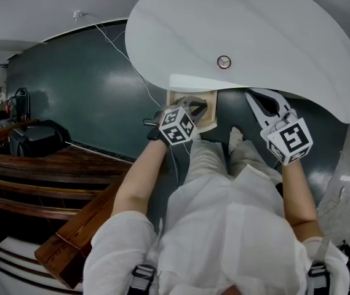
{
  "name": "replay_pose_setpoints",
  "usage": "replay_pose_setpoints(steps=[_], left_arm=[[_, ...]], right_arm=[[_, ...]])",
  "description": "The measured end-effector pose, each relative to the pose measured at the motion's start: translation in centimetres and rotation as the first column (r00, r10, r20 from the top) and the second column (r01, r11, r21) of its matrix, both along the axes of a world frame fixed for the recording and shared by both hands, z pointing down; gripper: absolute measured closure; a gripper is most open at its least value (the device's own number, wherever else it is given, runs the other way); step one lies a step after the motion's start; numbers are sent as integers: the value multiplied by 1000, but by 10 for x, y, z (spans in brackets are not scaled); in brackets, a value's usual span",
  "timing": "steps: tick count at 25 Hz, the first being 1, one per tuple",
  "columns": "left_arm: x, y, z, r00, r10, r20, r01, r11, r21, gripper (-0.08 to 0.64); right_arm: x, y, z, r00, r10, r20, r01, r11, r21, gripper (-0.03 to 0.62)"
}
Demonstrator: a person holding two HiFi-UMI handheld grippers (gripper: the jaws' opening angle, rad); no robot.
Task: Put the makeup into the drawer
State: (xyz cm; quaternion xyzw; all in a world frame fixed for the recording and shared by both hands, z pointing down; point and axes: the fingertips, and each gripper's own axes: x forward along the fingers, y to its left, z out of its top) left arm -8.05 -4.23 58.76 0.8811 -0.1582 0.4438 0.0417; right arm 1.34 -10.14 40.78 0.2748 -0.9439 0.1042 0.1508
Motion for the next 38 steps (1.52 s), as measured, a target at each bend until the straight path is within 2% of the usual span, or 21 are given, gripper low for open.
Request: replay_pose_setpoints(steps=[4, 9, 13, 18, 29, 36, 38], left_arm=[[5, -18, -32, 999, -36, -25, 38, 997, 70, 543], [10, -51, -61, 988, -140, -69, 148, 980, 130, 543], [18, -71, -64, 989, -144, -34, 148, 976, 157, 543], [24, -98, -64, 985, -172, -15, 172, 974, 149, 541], [40, -134, -53, 988, -134, 76, 124, 985, 123, 537], [49, -142, -37, 986, -139, 97, 132, 989, 72, 363], [51, -145, -31, 984, -144, 107, 139, 989, 53, 333]], right_arm=[[5, -1, -6, 1000, 2, -2, -2, 1000, 8, 581], [14, -2, -11, 1000, 27, 10, -27, 1000, 12, 581], [24, -3, -15, 999, 47, 16, -47, 999, 23, 581], [44, -4, -12, 995, 99, 21, -100, 995, 13, 581], [71, 7, -6, 982, 185, 35, -185, 983, -7, 581], [81, 10, -7, 976, 213, 43, -213, 977, -8, 581], [86, 11, -7, 973, 224, 51, -224, 975, -12, 581]])
